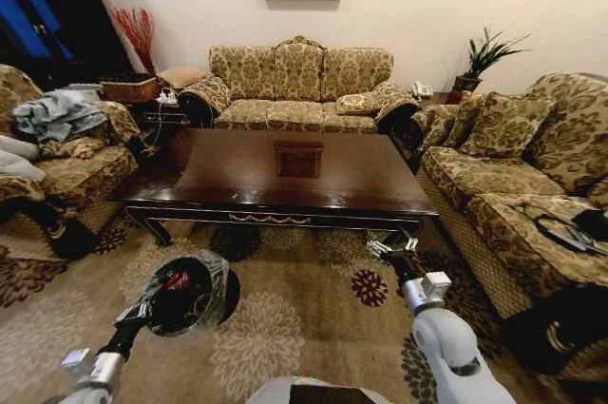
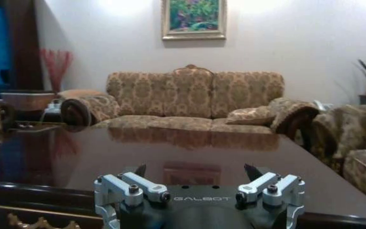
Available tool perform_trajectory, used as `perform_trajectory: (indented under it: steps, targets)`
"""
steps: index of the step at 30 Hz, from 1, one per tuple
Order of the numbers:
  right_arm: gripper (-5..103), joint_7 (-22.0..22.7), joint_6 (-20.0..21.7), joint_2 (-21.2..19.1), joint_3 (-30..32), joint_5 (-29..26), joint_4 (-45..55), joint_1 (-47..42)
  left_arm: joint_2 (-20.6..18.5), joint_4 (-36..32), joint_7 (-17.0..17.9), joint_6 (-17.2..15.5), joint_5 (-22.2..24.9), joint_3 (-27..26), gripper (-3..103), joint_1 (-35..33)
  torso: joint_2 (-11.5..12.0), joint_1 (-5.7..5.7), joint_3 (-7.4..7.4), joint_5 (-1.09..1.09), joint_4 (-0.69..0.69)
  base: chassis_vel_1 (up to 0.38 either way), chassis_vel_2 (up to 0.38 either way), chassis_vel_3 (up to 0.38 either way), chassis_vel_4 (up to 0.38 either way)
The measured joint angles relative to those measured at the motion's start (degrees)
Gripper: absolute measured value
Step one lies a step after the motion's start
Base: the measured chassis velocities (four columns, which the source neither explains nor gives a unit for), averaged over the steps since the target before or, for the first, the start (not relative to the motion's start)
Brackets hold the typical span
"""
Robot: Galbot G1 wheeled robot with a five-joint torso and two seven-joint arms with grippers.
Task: Move to the front of the table and place the trash on the table into the trash bin.
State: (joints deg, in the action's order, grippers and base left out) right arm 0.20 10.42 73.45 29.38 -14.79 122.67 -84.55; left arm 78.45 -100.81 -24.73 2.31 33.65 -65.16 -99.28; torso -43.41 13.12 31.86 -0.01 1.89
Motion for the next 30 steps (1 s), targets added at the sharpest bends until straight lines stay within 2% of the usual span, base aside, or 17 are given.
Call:
perform_trajectory:
  steps: [4, 7, 11, 13, 15, 16, 17, 19, 23, 25, 27, 30]
  targets:
    - [100, -0.5, 0.8, -0.8, -1.1, 1.1, 1.7, 0.0, -1.2, -4.0, 0.1, -0.6, 0.3, 1.2, 3, -0.4, 1.0, -0.42, -0.56, 0.07, -0.01, 0.0, 0.0, 0.0, 0.0]
    - [100, -0.7, 1.0, -1.3, -1.4, 1.6, 2.5, 0.0, -1.9, -6.5, 1.1, -1.9, 0.3, 3.5, 3, -0.6, 1.5, -0.64, -0.86, 0.0, -0.03, 0.0, 0.0, 0.0, 0.0]
    - [100, -0.7, 1.2, -2.9, -2.5, 2.4, 2.7, 0.5, -1.9, -10.0, 4.0, -3.4, -1.2, 6.8, 3, -0.8, 2.4, -1.03, -1.39, 0.04, -0.02, 0.0, 0.0, 0.0, 0.0]
    - [100, -0.3, 1.0, -3.4, -3.1, 3.2, 2.4, 0.4, -1.7, -10.6, 8.0, -4.7, -5.2, 9.0, 3, 0.4, 3.1, -1.34, -1.82, 0.01, -0.02, 0.0, 0.0, 0.0, 0.0]
    - [100, 0.2, 0.4, -3.2, -3.2, 3.4, 2.4, 0.1, -2.1, -10.0, 11.4, -5.3, -9.2, 10.3, 3, 1.6, 3.7, -1.55, -2.13, 0.02, -0.02, 0.0, 0.0, 0.0, 0.0]
    - [100, 0.2, 0.4, -3.2, -3.2, 3.4, 2.4, 0.1, -2.1, -10.0, 11.4, -5.3, -9.2, 10.3, 3, 1.6, 3.7, -1.55, -2.13, 0.02, -0.02, 0.0, 0.0, 0.0, 0.0]
    - [100, 0.4, -0.1, -2.8, -2.9, 3.4, 2.4, -0.3, -2.8, -8.7, 14.3, -5.7, -12.4, 11.4, 3, 2.7, 4.1, -1.73, -2.38, 0.02, -0.02, 0.0, 0.0, 0.0, 0.0]
    - [100, 0.4, -0.5, -2.4, -1.7, 2.6, 2.4, -0.5, -3.9, -6.6, 17.6, -6.3, -14.7, 13.1, 3, 4.8, 4.8, -2.05, -2.78, 0.02, 0.0, 0.0, 0.0, 0.0, 0.0]
    - [100, 0.4, -0.5, -2.7, -0.5, 1.1, 2.0, -0.1, -4.8, -4.5, 19.1, -7.9, -14.7, 14.7, 3, 6.7, 5.4, -2.33, -3.09, 0.01, -0.02, 0.0, 0.0, 0.0, 0.0]
    - [100, 0.5, -0.8, -3.2, 0.7, 0.0, 1.0, 0.5, -5.7, -2.5, 19.4, -10.8, -14.5, 15.9, 3, 8.4, 6.0, -2.6, -3.42, 0.01, -0.03, 0.0, 0.0, 0.0, 0.0]
    - [100, 0.3, -1.6, -3.2, 2.0, -0.7, 0.0, 0.4, -6.7, 0.3, 19.3, -12.9, -12.8, 17.1, 3, 9.9, 6.7, -2.88, -3.82, 0.01, -0.01, 0.0, 0.0, 0.0, 0.0]
    - [100, -0.2, -2.5, -2.6, 3.0, -0.8, -0.3, -0.5, -7.1, 3.3, 19.0, -14.0, -10.7, 17.6, 3, 10.8, 7.4, -3.15, -4.2, 0.01, -0.02, 0.0, 0.0, 0.0, 0.0]
